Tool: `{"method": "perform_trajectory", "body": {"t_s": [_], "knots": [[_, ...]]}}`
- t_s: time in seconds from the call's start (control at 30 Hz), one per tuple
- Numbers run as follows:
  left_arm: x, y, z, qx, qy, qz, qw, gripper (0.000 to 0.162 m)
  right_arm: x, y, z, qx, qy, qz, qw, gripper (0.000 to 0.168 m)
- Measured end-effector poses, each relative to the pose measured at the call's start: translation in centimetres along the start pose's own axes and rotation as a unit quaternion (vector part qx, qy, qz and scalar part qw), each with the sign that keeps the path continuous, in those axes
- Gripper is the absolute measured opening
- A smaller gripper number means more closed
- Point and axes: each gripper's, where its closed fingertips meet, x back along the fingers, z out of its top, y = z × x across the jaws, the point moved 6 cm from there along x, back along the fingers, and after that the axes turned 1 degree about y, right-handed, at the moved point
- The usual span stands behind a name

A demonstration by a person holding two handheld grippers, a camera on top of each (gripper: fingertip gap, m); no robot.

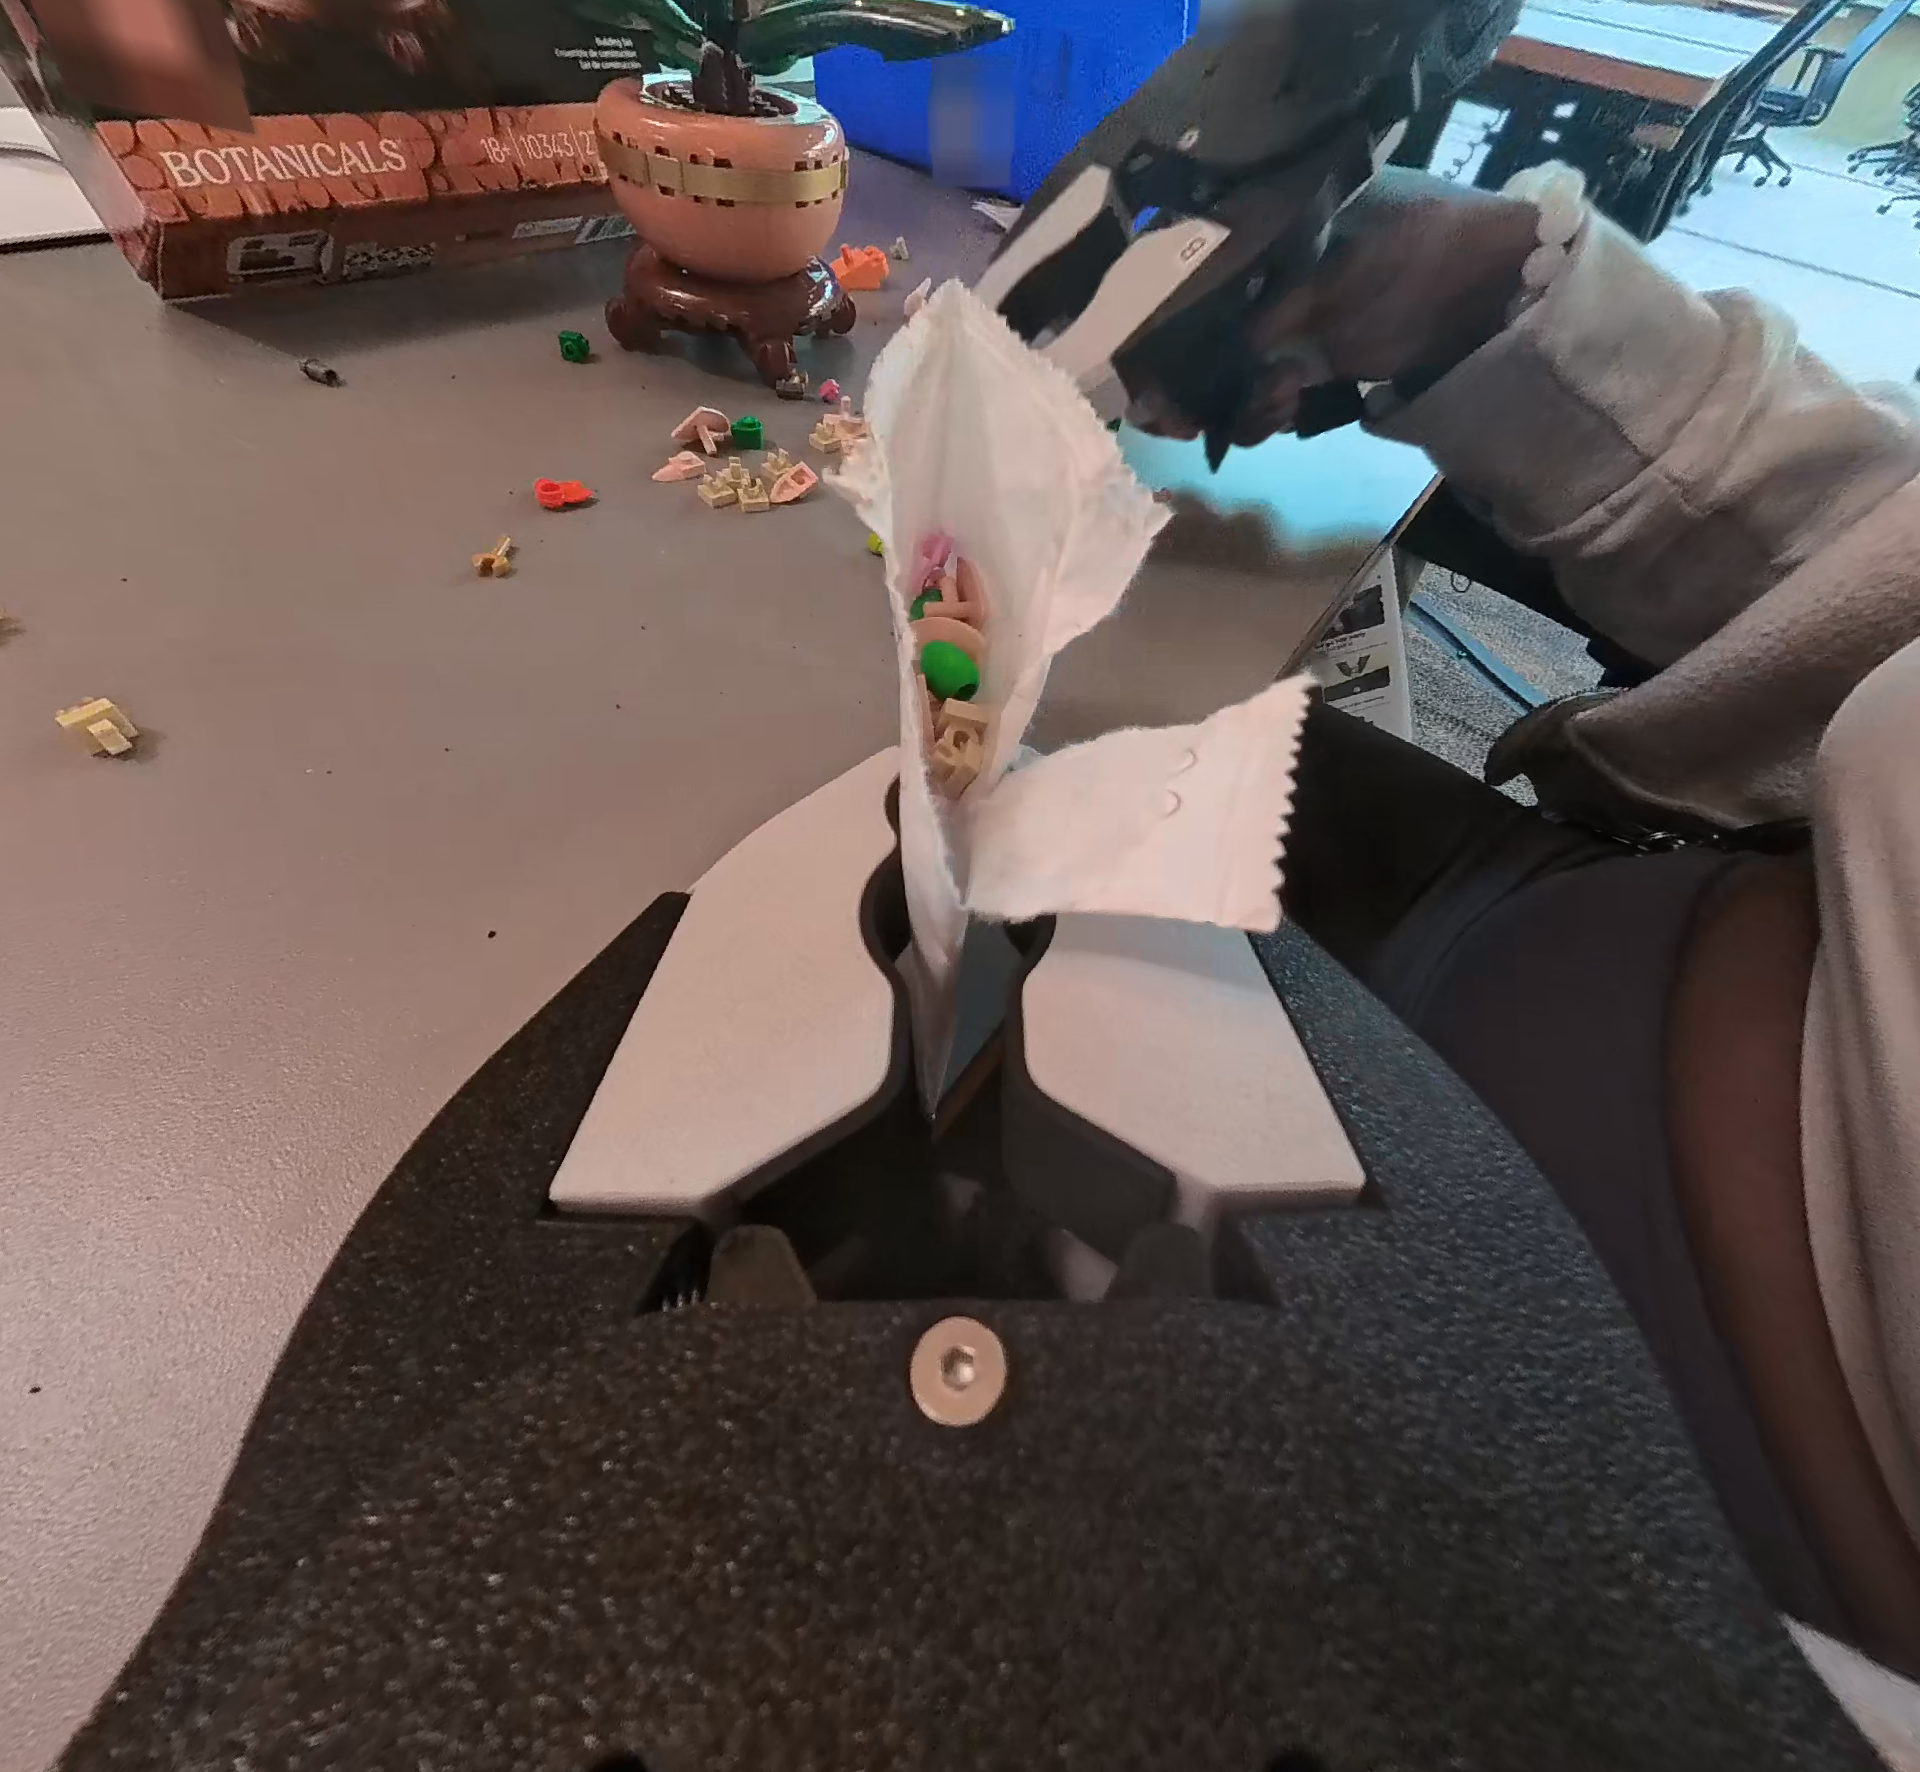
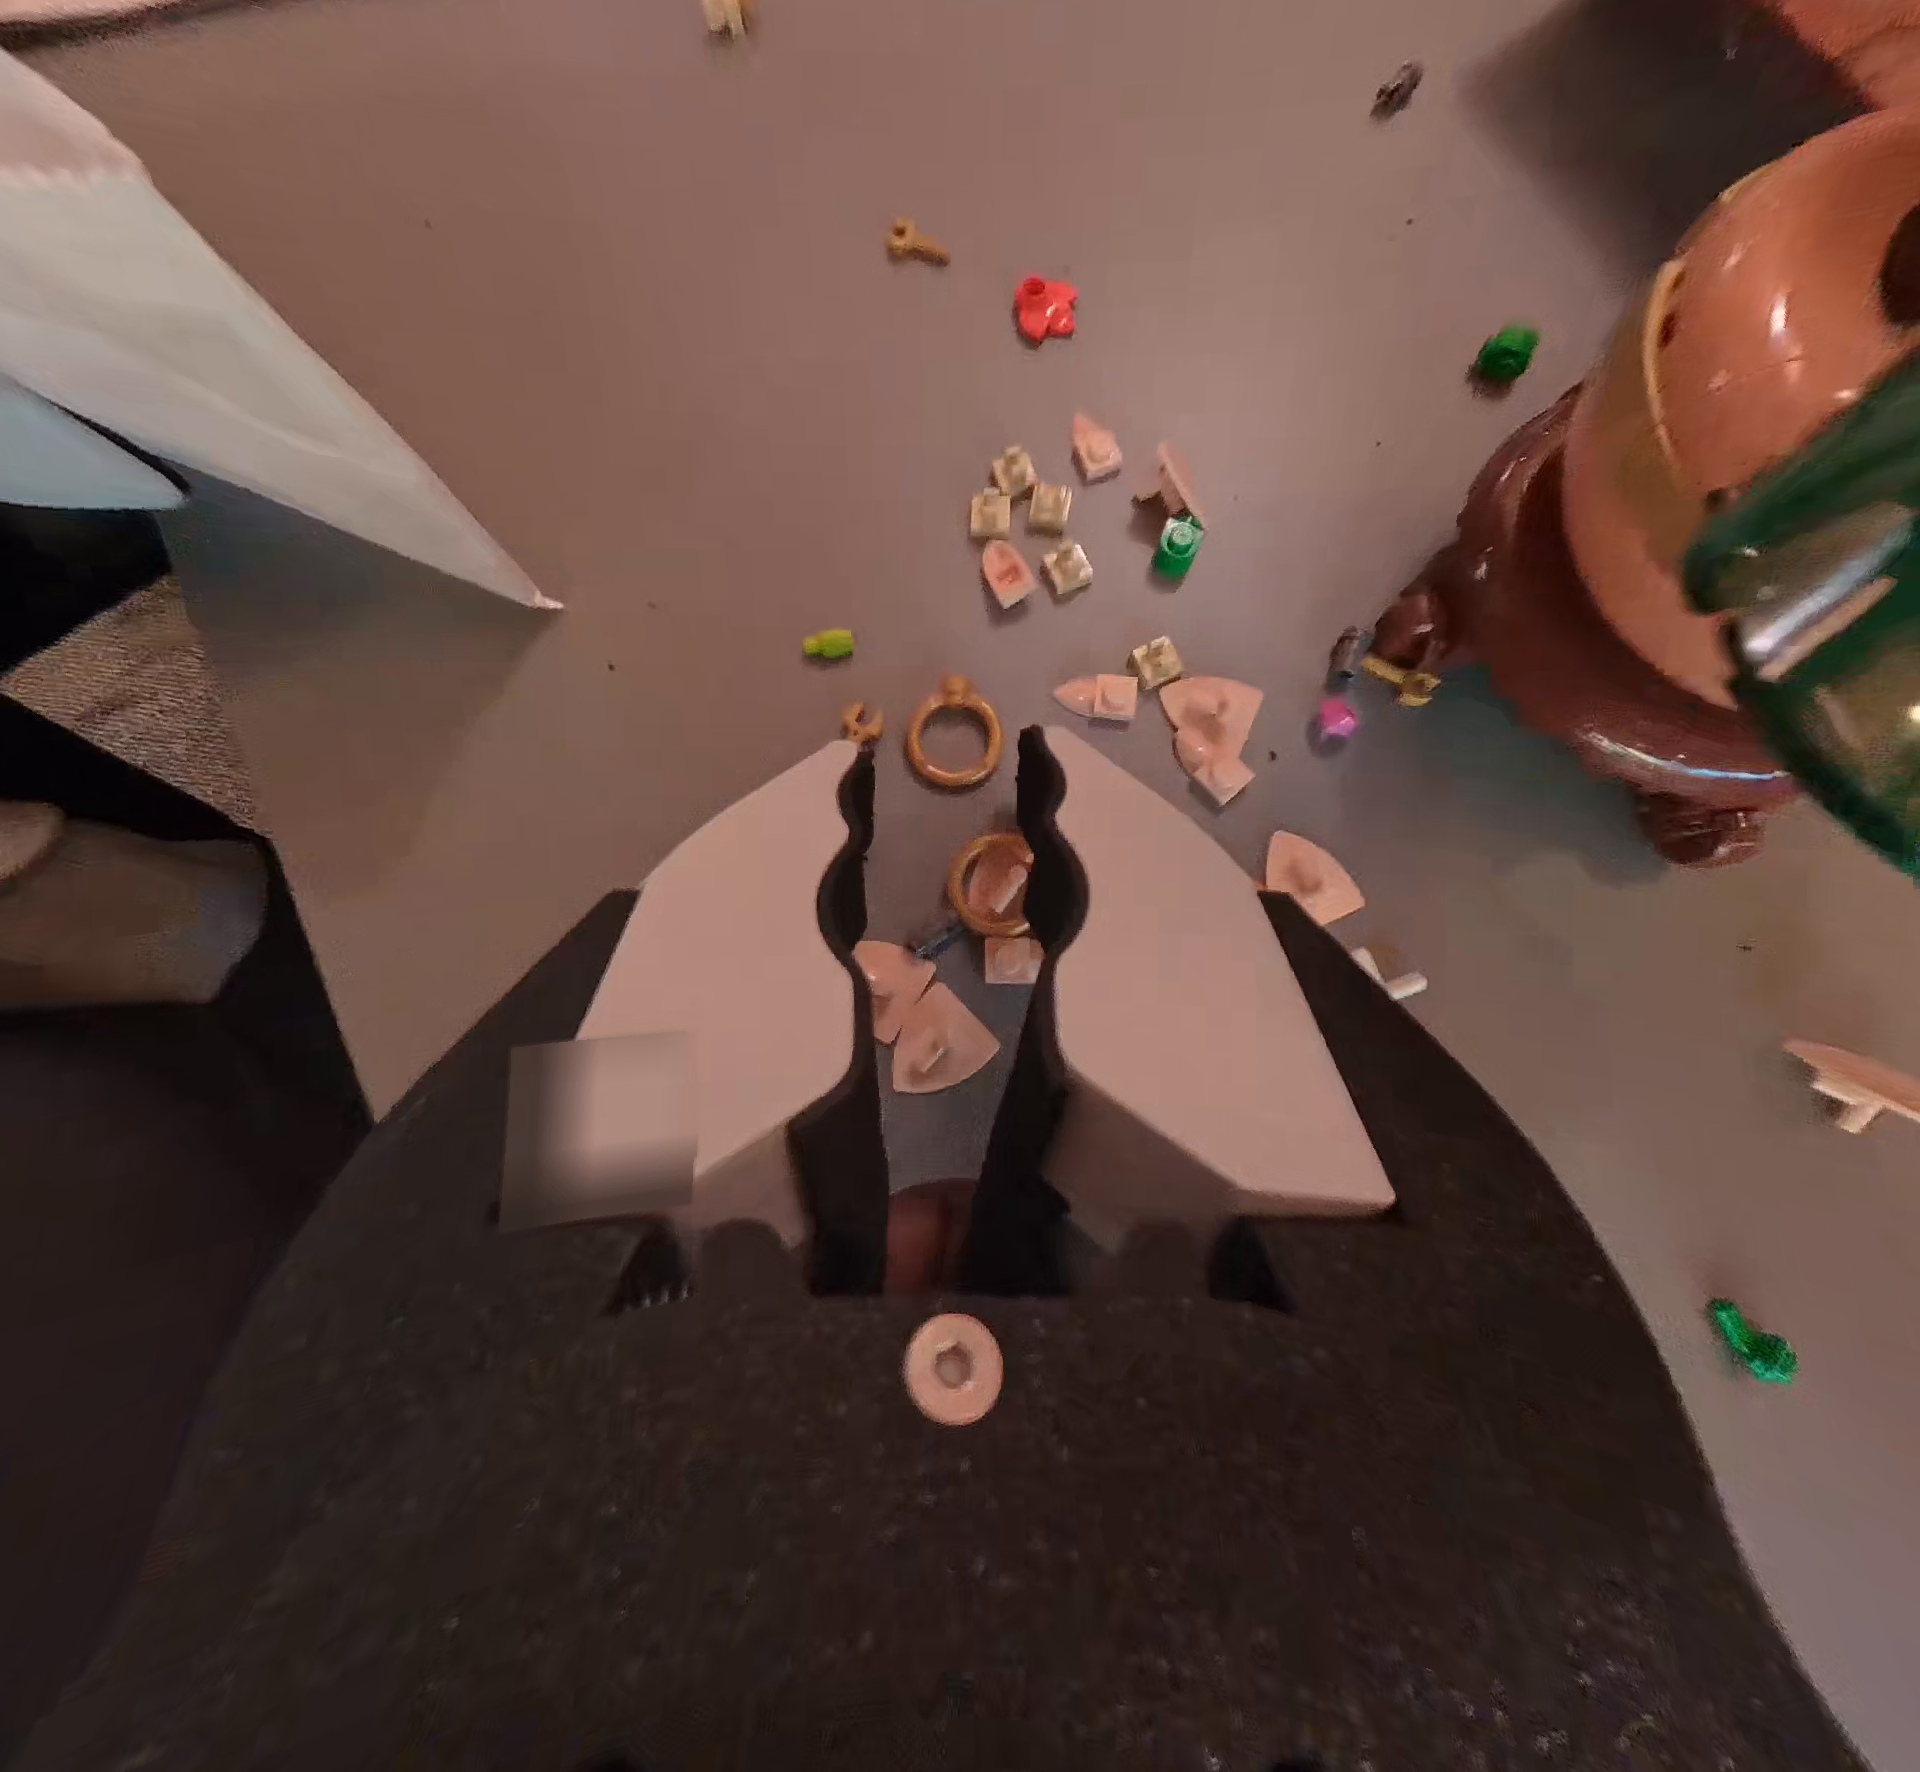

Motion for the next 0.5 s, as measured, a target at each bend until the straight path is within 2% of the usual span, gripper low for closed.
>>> {"method": "perform_trajectory", "body": {"t_s": [0.1, 0.17, 0.23, 0.5], "knots": [[0.0, 0.0, 0.0, 0.001, 0.001, -0.001, 1.0, 0.011, -0.9, 0.5, 0.0, 0.007, -0.014, -0.015, 1.0, 0.029], [0.0, 0.0, 0.0, 0.002, 0.002, -0.002, 1.0, 0.011, -1.3, 0.6, 0.1, -0.004, -0.019, 0.003, 1.0, 0.029], [0.1, 0.0, 0.0, 0.002, 0.003, -0.002, 1.0, 0.011, -1.3, 0.6, 0.2, -0.01, -0.023, 0.016, 1.0, 0.019], [0.0, -0.1, 0.1, 0.003, 0.006, -0.003, 1.0, 0.011, -1.0, 0.7, 0.3, -0.019, -0.011, 0.028, 0.999, 0.017]]}}
